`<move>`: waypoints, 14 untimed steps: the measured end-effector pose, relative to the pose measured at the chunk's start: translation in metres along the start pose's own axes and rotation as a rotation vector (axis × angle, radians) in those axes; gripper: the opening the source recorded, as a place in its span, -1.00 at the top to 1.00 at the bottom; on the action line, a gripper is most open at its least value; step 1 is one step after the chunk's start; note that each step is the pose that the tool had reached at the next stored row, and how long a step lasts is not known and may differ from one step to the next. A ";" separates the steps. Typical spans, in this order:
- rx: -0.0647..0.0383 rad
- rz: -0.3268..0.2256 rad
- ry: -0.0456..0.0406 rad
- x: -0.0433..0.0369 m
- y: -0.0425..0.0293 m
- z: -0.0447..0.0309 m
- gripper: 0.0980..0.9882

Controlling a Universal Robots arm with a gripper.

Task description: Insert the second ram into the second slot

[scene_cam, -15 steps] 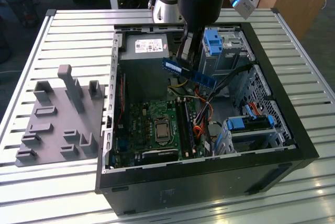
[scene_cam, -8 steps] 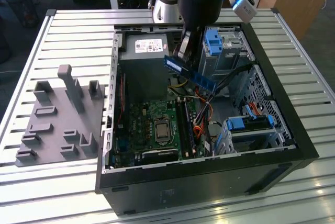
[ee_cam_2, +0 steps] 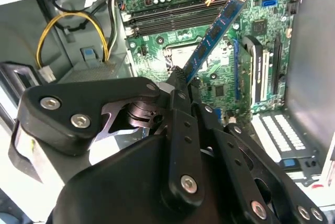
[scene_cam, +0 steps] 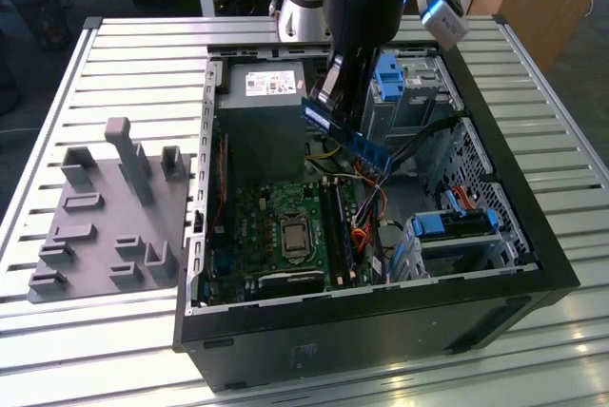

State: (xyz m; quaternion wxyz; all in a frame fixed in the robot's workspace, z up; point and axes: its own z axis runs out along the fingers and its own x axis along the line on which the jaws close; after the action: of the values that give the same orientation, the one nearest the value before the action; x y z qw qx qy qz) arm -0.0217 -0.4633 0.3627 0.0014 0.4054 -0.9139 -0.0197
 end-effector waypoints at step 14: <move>0.003 0.182 -0.0067 -0.0004 0.0003 0.0016 0.91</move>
State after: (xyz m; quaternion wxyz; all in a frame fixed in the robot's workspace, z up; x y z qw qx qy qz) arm -0.0217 -0.4627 0.3611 -0.0004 0.3205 -0.9470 -0.0197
